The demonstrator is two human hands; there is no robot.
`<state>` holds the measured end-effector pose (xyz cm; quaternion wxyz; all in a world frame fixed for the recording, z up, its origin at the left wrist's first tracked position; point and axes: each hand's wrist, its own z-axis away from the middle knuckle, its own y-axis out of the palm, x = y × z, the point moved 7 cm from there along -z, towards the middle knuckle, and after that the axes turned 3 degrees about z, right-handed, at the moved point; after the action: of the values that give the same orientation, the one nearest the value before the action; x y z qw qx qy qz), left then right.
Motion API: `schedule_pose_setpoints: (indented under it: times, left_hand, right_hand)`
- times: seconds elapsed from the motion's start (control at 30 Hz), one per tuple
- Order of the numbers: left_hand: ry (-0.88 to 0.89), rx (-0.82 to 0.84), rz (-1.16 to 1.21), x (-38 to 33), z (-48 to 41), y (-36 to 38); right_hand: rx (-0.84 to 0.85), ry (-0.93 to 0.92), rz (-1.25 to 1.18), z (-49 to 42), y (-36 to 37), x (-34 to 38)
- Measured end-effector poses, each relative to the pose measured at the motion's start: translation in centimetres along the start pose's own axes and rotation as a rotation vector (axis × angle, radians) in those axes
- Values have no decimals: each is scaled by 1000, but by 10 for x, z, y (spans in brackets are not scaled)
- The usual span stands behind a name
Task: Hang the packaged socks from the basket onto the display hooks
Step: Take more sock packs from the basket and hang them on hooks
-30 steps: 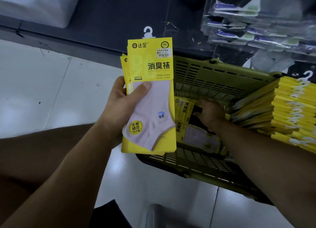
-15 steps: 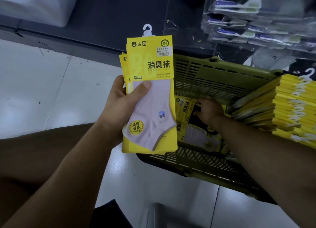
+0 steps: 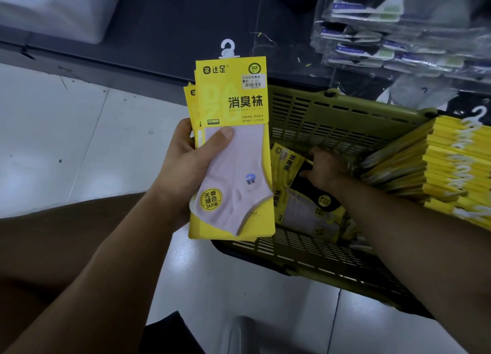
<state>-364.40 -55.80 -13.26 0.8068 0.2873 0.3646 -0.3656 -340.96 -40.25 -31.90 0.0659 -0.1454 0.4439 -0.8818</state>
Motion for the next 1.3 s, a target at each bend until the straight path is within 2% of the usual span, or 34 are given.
schedule_pose_setpoints:
  times: [0.17,0.43,0.6,0.77,0.9,0.97,1.07,1.2,1.3]
  left_hand:
    - [0,-6,-2,0,2,0]
    - [-27,-2,74,4,13,-5]
    - [5,-58,53,2,17,-10]
    - [58,-64,-27,-3,22,-2]
    - [116,-74,-181,-8,30,7]
    - [134,-63,-210,-12,31,12]
    - [86,-47,-128,-14,34,13]
    - [42,34,-36,-8,37,17]
    - [23,53,-27,-4,32,15]
  right_hand:
    - [40,-3,-33,11,-6,1]
    - [-29,34,-383,59,-70,-5]
    - [-44,-46,-749,101,-139,10]
    - [-81,-136,-990,144,-202,32]
    - [68,-181,-1254,163,-198,71]
    - [117,-168,-1257,168,-179,89]
    - [51,-147,-1191,172,-161,101]
    - [-40,-228,-1012,174,-150,113]
    - [-14,-258,-933,168,-142,114]
